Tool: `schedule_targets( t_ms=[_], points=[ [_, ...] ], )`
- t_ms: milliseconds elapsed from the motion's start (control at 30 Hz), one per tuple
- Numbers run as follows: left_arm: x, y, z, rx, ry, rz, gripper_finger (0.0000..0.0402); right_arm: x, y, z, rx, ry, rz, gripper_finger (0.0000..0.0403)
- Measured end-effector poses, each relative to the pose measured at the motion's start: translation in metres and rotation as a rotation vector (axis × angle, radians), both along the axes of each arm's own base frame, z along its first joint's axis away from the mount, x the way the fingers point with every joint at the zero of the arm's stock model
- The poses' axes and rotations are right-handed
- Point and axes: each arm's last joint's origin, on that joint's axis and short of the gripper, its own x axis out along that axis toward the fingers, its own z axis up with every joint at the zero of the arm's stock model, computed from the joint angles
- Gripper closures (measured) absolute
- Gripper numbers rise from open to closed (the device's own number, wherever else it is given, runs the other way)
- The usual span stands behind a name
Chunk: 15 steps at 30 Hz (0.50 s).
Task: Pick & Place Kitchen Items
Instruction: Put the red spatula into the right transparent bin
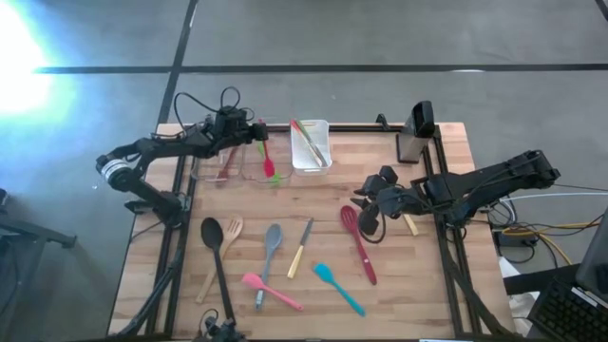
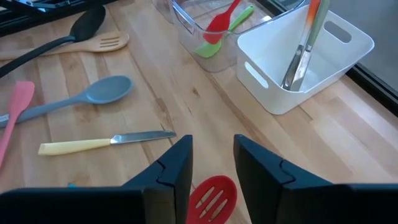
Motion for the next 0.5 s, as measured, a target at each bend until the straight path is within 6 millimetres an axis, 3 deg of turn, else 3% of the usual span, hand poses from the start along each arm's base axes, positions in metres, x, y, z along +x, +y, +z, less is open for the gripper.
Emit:
schedule_targets(
  t_ms=[200, 500],
  points=[
    [0.0007, 0.0, 0.001, -0.002, -0.007, -0.016, 0.0229, 0.0, 0.0, 0.0, 0.007, -0.003, -0.005, 0.0291],
    [0.0004, -0.0012, 0.0037, 0.016, -0.006, -0.067, 0.0211, 0.0, 0.0001, 0.0, 0.014, -0.005, -0.009, 0.0303]
  ],
)
